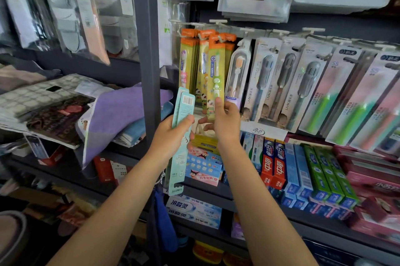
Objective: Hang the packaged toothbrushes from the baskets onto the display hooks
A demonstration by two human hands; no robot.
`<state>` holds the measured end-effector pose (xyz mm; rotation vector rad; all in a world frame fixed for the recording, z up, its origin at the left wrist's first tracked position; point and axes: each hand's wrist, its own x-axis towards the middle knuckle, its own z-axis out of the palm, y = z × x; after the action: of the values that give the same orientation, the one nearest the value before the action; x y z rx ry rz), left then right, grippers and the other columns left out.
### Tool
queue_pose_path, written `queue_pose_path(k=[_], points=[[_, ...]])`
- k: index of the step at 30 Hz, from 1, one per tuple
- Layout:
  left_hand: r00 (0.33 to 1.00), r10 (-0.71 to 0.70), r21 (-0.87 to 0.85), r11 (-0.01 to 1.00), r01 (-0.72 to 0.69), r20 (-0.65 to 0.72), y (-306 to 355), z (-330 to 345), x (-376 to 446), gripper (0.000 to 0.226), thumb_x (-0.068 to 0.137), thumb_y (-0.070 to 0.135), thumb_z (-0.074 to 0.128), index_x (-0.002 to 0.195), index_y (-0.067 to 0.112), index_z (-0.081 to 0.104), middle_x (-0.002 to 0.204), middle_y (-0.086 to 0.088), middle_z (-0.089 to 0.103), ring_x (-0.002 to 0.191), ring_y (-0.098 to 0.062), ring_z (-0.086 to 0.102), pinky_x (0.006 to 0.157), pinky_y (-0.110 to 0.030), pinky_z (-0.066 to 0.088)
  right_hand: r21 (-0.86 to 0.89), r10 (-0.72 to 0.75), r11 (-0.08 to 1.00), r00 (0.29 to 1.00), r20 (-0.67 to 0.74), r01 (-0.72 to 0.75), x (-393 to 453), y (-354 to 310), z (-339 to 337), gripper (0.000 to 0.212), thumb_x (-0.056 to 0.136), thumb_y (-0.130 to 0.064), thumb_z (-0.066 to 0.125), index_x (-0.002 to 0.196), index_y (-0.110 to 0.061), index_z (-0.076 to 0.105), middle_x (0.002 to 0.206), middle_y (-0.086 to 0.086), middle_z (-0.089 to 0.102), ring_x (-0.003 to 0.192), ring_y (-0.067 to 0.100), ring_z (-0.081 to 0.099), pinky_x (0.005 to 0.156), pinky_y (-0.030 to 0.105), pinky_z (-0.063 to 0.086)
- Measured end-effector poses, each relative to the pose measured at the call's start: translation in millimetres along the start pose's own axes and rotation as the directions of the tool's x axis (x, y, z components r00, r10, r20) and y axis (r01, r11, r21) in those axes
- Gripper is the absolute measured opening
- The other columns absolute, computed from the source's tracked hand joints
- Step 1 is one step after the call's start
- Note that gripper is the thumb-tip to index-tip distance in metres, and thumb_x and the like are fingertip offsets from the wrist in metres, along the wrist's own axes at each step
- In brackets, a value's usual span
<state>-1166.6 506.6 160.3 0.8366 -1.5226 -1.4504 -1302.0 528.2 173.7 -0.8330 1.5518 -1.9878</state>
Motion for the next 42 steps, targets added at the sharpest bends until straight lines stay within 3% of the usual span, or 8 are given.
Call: queue_pose_path(k=[3, 7, 12, 21, 28, 37, 40, 42], points=[[1.0, -0.006, -0.003, 1.0, 0.006, 0.001, -1, -1, 0, 0.018, 0.1, 0.035, 0.059, 0.103, 0.019, 0.067, 0.07, -0.004, 0.065, 0.057, -0.018, 0.059, 0.055, -0.026, 0.051, -0.029, -0.053, 0.998, 0.998, 0.025, 0.053, -3, -1, -6, 0.02, 0.101, -0.033, 0.061, 0.107, -0.014, 0.063, 0.064, -0.008, 0.069, 0.046, 0.016, 0.053, 0.039, 0.022, 0.038], [1.0, -0.007, -0.015, 1.0, 0.007, 0.0, -2, -1, -1, 0.017, 0.101, 0.032, 0.059, 0.105, 0.018, 0.067, 0.073, -0.006, 0.063, 0.055, -0.014, 0.059, 0.051, -0.022, 0.05, -0.126, -0.21, 0.971, 0.976, -0.056, 0.201, -4, 3, -15, 0.014, 0.1, -0.031, 0.062, 0.106, -0.02, 0.067, 0.072, 0.009, 0.072, 0.043, 0.015, 0.047, 0.042, 0.024, 0.037], [1.0, -0.011, -0.017, 1.0, 0.011, -0.002, -1, 4, -2, 0.015, 0.1, 0.031, 0.06, 0.106, 0.019, 0.068, 0.073, -0.006, 0.064, 0.055, -0.014, 0.06, 0.049, -0.02, 0.049, -0.124, -0.275, 0.958, 0.953, -0.128, 0.26, -11, 3, -17, 0.012, 0.104, -0.028, 0.057, 0.11, -0.019, 0.063, 0.07, 0.002, 0.065, 0.047, 0.014, 0.049, 0.042, 0.024, 0.04], [1.0, -0.007, -0.065, 0.998, 0.008, 0.023, 5, 8, -2, 0.014, 0.101, 0.029, 0.059, 0.102, 0.018, 0.068, 0.069, -0.006, 0.063, 0.053, -0.019, 0.057, 0.05, -0.025, 0.05, 0.032, 0.13, 0.991, 0.991, 0.018, -0.131, -5, 9, 2, 0.038, 0.101, -0.047, 0.056, 0.097, -0.009, 0.056, 0.07, 0.006, 0.07, 0.042, 0.018, 0.054, 0.043, 0.027, 0.04], [1.0, -0.029, -0.071, 0.997, 0.028, -0.007, 2, 2, -2, 0.017, 0.1, 0.031, 0.06, 0.105, 0.017, 0.068, 0.069, -0.004, 0.064, 0.055, -0.016, 0.059, 0.052, -0.023, 0.051, 0.079, 0.157, 0.984, 0.985, 0.07, -0.163, -11, 16, 7, 0.025, 0.107, -0.039, 0.046, 0.108, -0.016, 0.055, 0.088, 0.012, 0.07, 0.045, 0.017, 0.058, 0.041, 0.024, 0.043], [0.997, -0.082, -0.102, 0.991, 0.082, 0.0, -3, -6, -1, 0.014, 0.102, 0.029, 0.056, 0.115, 0.028, 0.062, 0.081, -0.003, 0.075, 0.068, -0.02, 0.072, 0.064, -0.033, 0.057, 0.119, 0.431, 0.895, 0.902, 0.026, -0.43, 15, 16, 12, 0.041, 0.098, -0.051, 0.058, 0.108, -0.012, 0.059, 0.083, 0.008, 0.073, 0.046, 0.016, 0.059, 0.051, 0.029, 0.046], [0.995, -0.098, -0.166, 0.981, 0.101, 0.025, -8, -12, -2, 0.017, 0.097, 0.024, 0.065, 0.113, 0.025, 0.07, 0.099, -0.004, 0.078, 0.091, -0.025, 0.075, 0.081, -0.041, 0.059, 0.05, 0.455, 0.885, 0.884, 0.105, -0.462, -3, 25, 4, 0.046, 0.096, -0.051, 0.062, 0.104, -0.006, 0.06, 0.074, 0.007, 0.067, 0.045, 0.016, 0.053, 0.053, 0.031, 0.043], [0.994, -0.1, -0.149, 0.983, 0.105, 0.039, -11, -14, -4, 0.018, 0.094, 0.022, 0.069, 0.112, 0.023, 0.072, 0.102, -0.002, 0.078, 0.095, -0.024, 0.075, 0.081, -0.037, 0.06, 0.006, 0.369, 0.925, 0.903, 0.221, -0.379, -19, 26, -1, 0.051, 0.096, -0.054, 0.06, 0.107, -0.005, 0.066, 0.069, 0.007, 0.064, 0.047, 0.015, 0.05, 0.053, 0.032, 0.039]])
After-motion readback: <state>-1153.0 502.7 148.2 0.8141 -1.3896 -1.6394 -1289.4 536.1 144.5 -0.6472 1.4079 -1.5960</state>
